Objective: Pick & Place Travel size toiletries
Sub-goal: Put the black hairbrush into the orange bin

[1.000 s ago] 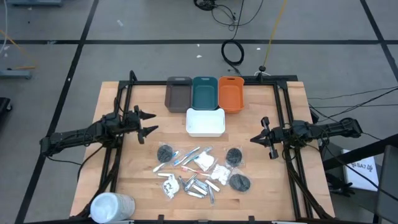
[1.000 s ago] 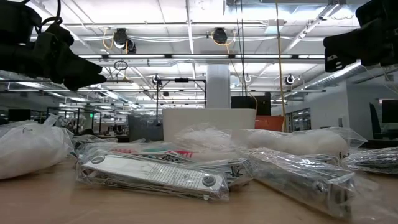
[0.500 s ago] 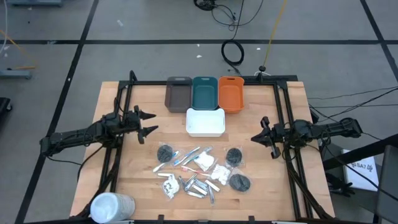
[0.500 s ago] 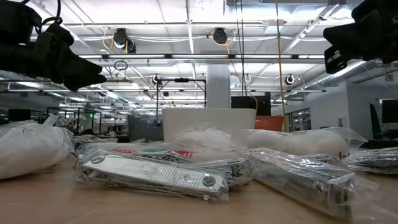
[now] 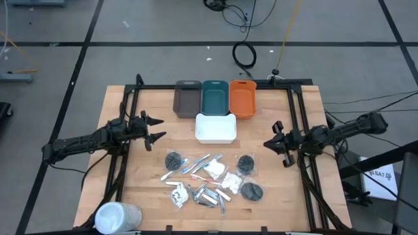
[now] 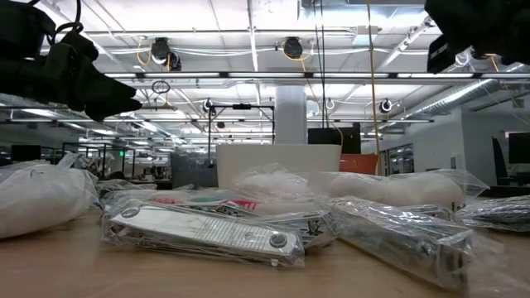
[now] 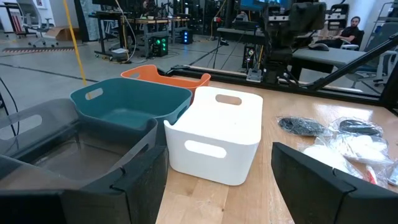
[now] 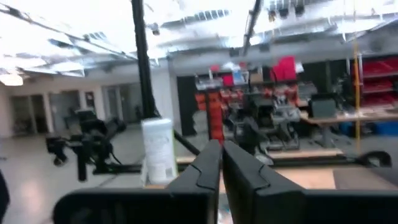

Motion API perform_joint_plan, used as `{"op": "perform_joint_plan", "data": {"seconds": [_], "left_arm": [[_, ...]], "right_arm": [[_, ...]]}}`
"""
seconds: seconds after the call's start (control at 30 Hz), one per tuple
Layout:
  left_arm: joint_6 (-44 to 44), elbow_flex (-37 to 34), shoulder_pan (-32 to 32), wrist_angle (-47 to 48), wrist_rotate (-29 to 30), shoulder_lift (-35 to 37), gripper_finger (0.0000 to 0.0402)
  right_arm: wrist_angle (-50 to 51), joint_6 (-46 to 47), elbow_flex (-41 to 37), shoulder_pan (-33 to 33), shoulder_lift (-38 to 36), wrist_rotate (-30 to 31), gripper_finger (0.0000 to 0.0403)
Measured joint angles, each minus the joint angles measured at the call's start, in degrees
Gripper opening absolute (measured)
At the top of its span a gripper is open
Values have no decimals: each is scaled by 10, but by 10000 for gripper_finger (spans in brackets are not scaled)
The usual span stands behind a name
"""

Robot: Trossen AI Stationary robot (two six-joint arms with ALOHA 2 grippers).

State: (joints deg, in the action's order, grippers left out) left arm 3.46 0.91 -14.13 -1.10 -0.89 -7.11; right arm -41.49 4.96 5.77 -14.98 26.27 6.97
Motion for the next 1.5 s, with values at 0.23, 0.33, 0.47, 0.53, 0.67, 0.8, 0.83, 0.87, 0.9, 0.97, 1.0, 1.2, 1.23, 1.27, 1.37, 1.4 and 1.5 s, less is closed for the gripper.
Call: {"op": "perform_joint_plan", "data": {"seconds": [0.23,0.33,0.47,0.53,0.67,0.8,0.83,0.87,0.9,0.97,1.0,1.2,1.23,1.27,1.37,1.4,1.5], "left_arm": [[0,0,0,0,0,0,274],[0,0,0,0,0,0,273],[0,0,0,0,0,0,273],[0,0,0,0,0,0,274],[0,0,0,0,0,0,274],[0,0,0,0,0,0,274],[0,0,0,0,0,0,273],[0,0,0,0,0,0,274],[0,0,0,0,0,0,274],[0,0,0,-1,0,0,273],[0,0,0,-1,0,0,274],[0,0,0,-1,0,0,273],[0,0,0,-1,0,0,274],[0,0,0,-1,0,0,274],[0,0,0,-1,0,0,274],[0,0,0,-1,0,0,274],[0,0,0,-1,0,0,274]], "right_arm": [[51,-1,154,-31,205,20,141],[141,-1,223,-44,262,19,212],[338,43,308,-51,315,34,277],[418,64,329,-50,341,53,290],[482,84,329,-50,392,65,291],[500,101,310,-50,437,65,281],[502,104,307,-50,446,65,279],[501,107,301,-50,454,65,278],[500,108,296,-50,460,65,277],[489,109,287,-50,470,65,277],[480,109,282,-50,474,65,277],[415,109,244,-50,504,65,273],[405,108,238,-50,508,66,272],[396,106,232,-50,513,66,271],[382,106,224,-50,524,67,267],[381,105,224,-50,528,67,265],[378,109,224,-50,533,68,258]]}}
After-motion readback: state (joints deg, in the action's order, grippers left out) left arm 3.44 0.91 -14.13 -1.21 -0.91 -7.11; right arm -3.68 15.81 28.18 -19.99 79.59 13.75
